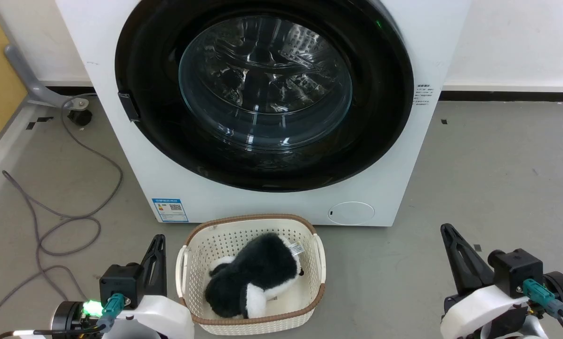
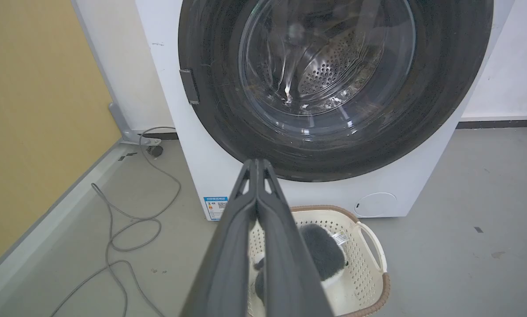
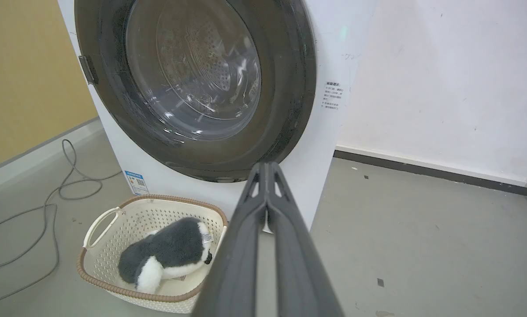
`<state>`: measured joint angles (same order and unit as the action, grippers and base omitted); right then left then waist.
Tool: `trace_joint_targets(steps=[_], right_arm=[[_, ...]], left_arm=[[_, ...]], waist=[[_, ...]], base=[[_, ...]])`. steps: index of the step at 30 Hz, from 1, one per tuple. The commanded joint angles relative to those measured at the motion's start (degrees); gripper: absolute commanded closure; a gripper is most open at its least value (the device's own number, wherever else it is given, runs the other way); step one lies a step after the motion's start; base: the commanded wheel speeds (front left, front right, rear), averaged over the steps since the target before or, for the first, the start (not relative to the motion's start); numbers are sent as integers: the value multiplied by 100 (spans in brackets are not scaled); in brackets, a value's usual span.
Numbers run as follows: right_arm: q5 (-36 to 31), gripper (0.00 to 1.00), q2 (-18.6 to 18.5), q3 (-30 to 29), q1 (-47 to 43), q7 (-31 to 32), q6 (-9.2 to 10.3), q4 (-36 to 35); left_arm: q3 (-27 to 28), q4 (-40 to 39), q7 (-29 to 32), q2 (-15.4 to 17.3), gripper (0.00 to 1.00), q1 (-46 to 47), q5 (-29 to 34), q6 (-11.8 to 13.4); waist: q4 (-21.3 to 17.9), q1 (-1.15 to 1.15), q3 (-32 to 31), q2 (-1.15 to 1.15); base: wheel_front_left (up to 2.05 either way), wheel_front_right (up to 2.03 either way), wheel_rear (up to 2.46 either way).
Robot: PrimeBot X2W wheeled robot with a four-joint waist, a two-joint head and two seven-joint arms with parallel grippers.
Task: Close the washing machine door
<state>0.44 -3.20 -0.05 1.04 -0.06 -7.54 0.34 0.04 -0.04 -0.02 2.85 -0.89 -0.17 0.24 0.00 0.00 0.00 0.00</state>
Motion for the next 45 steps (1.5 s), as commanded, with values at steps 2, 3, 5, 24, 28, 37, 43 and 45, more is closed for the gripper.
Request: trace_joint_targets(steps=[2, 3, 5, 24, 28, 37, 43, 45], right_arm=[[-44, 100, 33, 5, -104, 6, 5, -34], [-44, 100, 33, 5, -104, 6, 5, -34], [-44, 100, 33, 5, -104, 6, 5, -34], [-44, 100, 33, 5, -104, 6, 5, -34], [-44, 100, 33, 5, -104, 6, 5, -34], [-44, 100, 33, 5, -104, 6, 5, -34], [-44, 100, 33, 5, -104, 6, 5, -34], [-44, 100, 33, 5, -104, 6, 5, -34]], left_arm=[[-4, 4, 2, 3, 100, 89, 17, -24], [-4, 4, 2, 3, 100, 89, 17, -24], [-4, 4, 2, 3, 100, 89, 17, -24], [-4, 4, 2, 3, 100, 89, 17, -24], [-4, 4, 2, 3, 100, 89, 17, -24], [-4, 4, 2, 3, 100, 89, 17, -24], [-4, 4, 2, 3, 100, 89, 17, -24], [-4, 4, 2, 3, 100, 89, 17, -24]], waist=[[0, 0, 0, 0], [0, 0, 0, 0], [0, 0, 0, 0], [0, 0, 0, 0], [0, 0, 0, 0], [0, 0, 0, 0], [0, 0, 0, 0], [0, 0, 0, 0]], base=[[0, 0, 0], [0, 0, 0], [0, 0, 0], [0, 0, 0], [0, 0, 0], [0, 0, 0], [0, 0, 0], [0, 0, 0]])
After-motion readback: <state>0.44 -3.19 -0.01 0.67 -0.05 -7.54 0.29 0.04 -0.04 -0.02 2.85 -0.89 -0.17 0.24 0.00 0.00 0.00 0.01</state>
